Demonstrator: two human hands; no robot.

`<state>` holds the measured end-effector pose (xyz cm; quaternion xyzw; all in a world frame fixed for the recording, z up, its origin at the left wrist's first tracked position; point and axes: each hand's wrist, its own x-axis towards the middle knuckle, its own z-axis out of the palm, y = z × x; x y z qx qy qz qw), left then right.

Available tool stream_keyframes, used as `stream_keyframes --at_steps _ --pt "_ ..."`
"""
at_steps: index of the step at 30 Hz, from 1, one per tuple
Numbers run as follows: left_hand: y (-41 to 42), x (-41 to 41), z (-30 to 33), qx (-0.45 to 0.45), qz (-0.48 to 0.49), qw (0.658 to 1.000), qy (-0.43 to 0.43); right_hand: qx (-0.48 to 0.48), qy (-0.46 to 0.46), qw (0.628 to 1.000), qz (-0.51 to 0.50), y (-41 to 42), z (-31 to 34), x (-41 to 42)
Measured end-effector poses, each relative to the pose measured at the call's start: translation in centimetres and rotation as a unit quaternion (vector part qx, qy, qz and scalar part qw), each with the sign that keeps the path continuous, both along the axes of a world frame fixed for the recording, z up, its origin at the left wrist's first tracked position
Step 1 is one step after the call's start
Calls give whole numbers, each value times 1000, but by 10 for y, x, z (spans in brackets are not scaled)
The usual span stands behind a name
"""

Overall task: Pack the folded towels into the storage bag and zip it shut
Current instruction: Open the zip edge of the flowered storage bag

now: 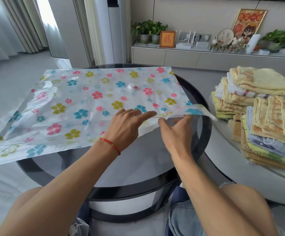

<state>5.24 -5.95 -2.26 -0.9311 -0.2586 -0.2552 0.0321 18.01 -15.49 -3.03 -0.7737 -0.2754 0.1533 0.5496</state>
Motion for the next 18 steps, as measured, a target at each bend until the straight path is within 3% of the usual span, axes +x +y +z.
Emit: stream_keyframes --at_steps 5,9,12,18 --pt "-15 15 0 -6 14 1000 17 61 26 997 31 -3 0 -3" --pt "-14 35 6 22 -48 998 19 58 19 997 47 0 2 -4" --pt "-2 42 11 22 -32 998 46 24 10 999 46 -2 -2 1" --pt "29 47 32 -16 35 999 -28 -103 5 994 48 -7 -12 15"
